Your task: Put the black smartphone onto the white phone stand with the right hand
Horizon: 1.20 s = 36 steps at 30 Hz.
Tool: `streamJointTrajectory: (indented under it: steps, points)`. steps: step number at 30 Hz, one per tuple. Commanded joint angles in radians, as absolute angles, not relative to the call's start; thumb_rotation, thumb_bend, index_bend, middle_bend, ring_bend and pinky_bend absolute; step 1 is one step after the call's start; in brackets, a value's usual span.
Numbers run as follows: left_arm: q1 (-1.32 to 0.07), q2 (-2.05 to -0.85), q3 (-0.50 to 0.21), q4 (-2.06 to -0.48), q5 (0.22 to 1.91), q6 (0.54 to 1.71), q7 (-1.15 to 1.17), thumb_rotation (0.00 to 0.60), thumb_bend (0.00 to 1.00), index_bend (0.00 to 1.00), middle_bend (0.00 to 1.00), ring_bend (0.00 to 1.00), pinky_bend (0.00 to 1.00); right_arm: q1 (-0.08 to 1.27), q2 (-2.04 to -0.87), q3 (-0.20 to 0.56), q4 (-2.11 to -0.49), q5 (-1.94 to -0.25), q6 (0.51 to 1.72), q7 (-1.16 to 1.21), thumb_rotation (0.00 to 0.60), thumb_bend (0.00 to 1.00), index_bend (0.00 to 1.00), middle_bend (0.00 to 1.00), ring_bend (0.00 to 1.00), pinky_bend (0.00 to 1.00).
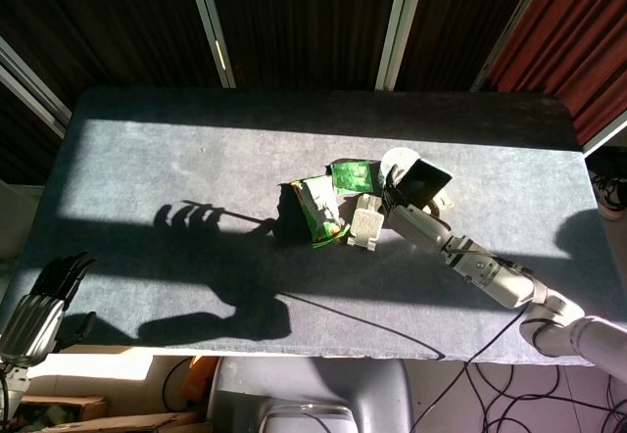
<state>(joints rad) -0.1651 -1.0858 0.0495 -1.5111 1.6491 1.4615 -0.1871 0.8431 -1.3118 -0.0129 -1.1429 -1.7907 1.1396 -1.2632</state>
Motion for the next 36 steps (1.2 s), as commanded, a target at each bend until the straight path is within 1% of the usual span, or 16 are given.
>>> streamJointTrajectory:
  steps: [1, 9, 20, 25, 36]
  points:
    - [-0.165, -1.086, 0.048, -1.511, 1.650, 1.463, -0.188, 0.600, 0.40, 0.00, 0.00, 0.00, 0.00, 0.891, -1.304, -0.024, -1.134, -1.837, 1.080, -1.261, 0.600, 0.30, 0.93, 0.60, 0.43, 0.38]
    - [-0.165, -1.086, 0.048, -1.510, 1.649, 1.460, -0.188, 0.600, 0.40, 0.00, 0.00, 0.00, 0.00, 0.929, -1.371, -0.034, -1.068, -1.880, 1.008, -1.235, 0.600, 0.30, 0.93, 0.60, 0.42, 0.37]
    - [-0.163, -1.083, 0.046, -1.507, 1.648, 1.465, -0.198, 0.600, 0.40, 0.00, 0.00, 0.00, 0.00, 0.936, -1.462, -0.022, -0.991, -1.891, 0.990, -1.215, 0.600, 0.30, 0.93, 0.60, 0.42, 0.37]
    - [-0.162, -1.083, 0.047, -1.506, 1.652, 1.468, -0.202, 0.600, 0.40, 0.00, 0.00, 0.00, 0.00, 0.941, -1.490, -0.018, -0.966, -1.895, 0.977, -1.231, 0.600, 0.30, 0.91, 0.60, 0.42, 0.37]
    - [-0.159, -1.080, 0.045, -1.502, 1.652, 1.475, -0.213, 0.600, 0.40, 0.00, 0.00, 0.00, 0.00, 0.943, -1.523, -0.024, -0.945, -1.901, 0.964, -1.224, 0.600, 0.30, 0.91, 0.60, 0.42, 0.37]
